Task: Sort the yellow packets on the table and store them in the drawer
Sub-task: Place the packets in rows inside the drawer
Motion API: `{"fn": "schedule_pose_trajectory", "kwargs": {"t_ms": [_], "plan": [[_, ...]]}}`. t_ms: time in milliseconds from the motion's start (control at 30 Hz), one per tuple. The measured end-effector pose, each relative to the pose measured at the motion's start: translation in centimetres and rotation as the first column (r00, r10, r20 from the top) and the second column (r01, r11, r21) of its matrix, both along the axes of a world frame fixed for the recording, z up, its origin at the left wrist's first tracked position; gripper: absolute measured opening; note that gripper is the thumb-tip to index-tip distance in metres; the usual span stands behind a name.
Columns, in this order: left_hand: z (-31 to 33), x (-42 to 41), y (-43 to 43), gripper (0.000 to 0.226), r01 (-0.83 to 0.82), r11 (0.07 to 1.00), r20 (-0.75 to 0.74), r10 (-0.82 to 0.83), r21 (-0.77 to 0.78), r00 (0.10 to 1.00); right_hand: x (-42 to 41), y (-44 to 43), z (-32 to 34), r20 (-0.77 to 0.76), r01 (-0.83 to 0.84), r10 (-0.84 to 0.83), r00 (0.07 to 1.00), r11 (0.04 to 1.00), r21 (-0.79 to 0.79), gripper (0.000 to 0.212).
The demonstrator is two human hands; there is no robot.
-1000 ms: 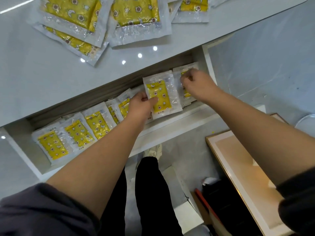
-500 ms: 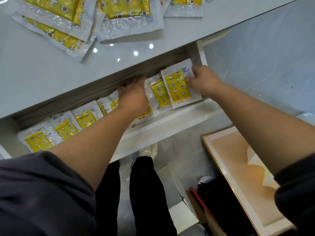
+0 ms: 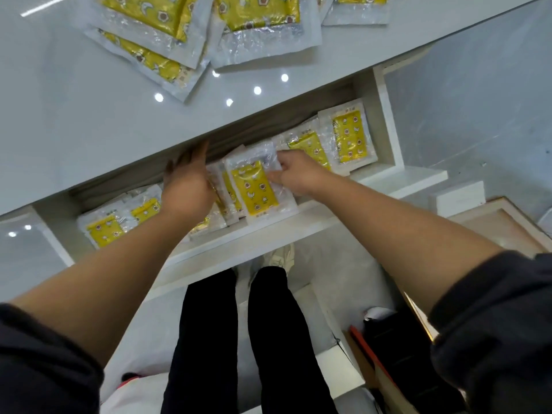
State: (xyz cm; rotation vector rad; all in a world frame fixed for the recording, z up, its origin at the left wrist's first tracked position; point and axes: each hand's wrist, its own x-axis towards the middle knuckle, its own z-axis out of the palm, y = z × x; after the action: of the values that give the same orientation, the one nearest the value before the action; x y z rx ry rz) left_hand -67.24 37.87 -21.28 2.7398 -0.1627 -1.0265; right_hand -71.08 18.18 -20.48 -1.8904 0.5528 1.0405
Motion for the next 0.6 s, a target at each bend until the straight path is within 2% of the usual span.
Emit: {"fn": "schedule_pose_trajectory", "kwargs": {"t_ms": [67,133,233,333,433,600], "plan": [[0.2,-0.1,1.7,0.075,-0.002,1.0,0.004,0.002,0.001,1.0,0.0,2.1,-0.7,0.002,-0.034,0.034,0.999,0.999,0.009,0.032],[-0.2,-0.3,3.1,0.074,0.022,1.0,0.002,-0.023,0.004,1.0,-0.1,3.5,-1.4,0.044,-0.092,0.093,0.995,0.995,-0.029,0.028],[-0.7,-0.9,4.1,0.074,0.114,0.993,0.015,-0.114,-0.023,0.993,-0.4,3.8,-2.1,0.073,-0.277,0.311,0.948,0.913,-0.3,0.016],[-0.1,-1.8,3.6,0.073,0.166,0.984,0.056,-0.163,-0.06,0.985,-0.3,3.4,-1.6,0.057,-0.333,0.413,0.909,0.802,-0.495,0.018],[1.8,-2.2,2.1,0.064,0.177,0.98,0.081,-0.169,-0.096,0.982,-0.2,3.1,-0.3,0.03,-0.34,0.428,0.903,0.756,-0.559,0.034],[7.3,-1.2,-0.2,0.036,0.176,0.953,0.119,-0.151,-0.245,0.981,0.1,1.1,5.3,0.131,-0.246,0.374,0.918,0.797,-0.552,0.022]]}}
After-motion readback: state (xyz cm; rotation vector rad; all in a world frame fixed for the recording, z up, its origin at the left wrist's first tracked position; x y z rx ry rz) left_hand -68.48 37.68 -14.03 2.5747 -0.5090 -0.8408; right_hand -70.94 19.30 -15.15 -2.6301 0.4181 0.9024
